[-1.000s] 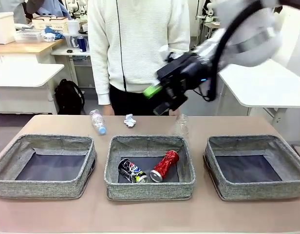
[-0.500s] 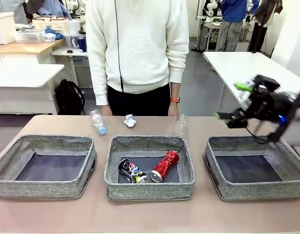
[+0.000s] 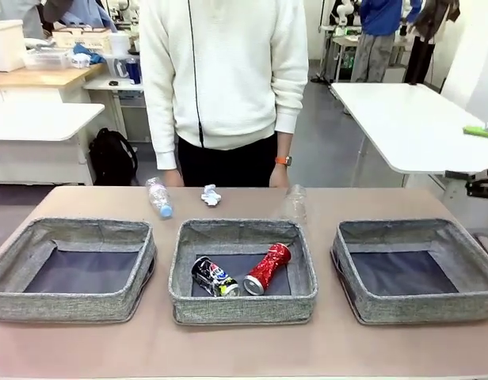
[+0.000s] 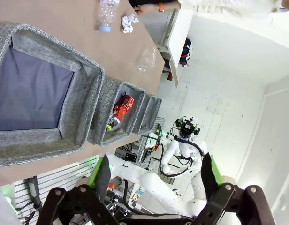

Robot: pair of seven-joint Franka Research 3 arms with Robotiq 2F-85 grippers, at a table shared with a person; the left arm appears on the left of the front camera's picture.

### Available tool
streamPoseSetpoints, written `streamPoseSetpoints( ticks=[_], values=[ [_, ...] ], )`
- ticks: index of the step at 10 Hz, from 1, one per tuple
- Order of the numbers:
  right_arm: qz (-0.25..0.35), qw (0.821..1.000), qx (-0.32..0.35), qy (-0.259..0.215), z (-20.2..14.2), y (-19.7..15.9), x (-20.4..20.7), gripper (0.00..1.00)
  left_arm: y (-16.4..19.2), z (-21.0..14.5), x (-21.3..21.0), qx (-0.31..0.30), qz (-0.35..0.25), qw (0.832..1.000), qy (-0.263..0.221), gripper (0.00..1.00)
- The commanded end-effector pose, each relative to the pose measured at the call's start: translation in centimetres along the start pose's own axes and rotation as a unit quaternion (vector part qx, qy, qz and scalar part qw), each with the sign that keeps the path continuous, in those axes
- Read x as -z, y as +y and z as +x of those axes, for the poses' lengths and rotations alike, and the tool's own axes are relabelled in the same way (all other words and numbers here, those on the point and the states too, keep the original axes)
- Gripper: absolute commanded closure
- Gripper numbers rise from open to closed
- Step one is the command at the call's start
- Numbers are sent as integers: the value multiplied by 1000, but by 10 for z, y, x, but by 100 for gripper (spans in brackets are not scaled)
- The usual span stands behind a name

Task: Sort the waste into the appropriate baskets.
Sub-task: Place the picked waste into the Fabric basket indicated by the person.

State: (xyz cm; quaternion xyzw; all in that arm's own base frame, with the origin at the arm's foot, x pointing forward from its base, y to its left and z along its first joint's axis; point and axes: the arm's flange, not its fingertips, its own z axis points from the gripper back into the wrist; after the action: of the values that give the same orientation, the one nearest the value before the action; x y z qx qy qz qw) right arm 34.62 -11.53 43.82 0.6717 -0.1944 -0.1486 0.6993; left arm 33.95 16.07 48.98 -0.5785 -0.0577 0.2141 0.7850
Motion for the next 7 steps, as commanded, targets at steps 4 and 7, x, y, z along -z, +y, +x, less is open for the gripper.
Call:
streamPoseSetpoints(
  ticks=[4,7],
  values=[
    [25,1000,7,14,1,-12,7,0,0,-1,-2,7,2,1000,1,0],
    [25,1000,7,14,1,-12,7,0,0,-1,-2,7,2,1000,1,0]
  ],
)
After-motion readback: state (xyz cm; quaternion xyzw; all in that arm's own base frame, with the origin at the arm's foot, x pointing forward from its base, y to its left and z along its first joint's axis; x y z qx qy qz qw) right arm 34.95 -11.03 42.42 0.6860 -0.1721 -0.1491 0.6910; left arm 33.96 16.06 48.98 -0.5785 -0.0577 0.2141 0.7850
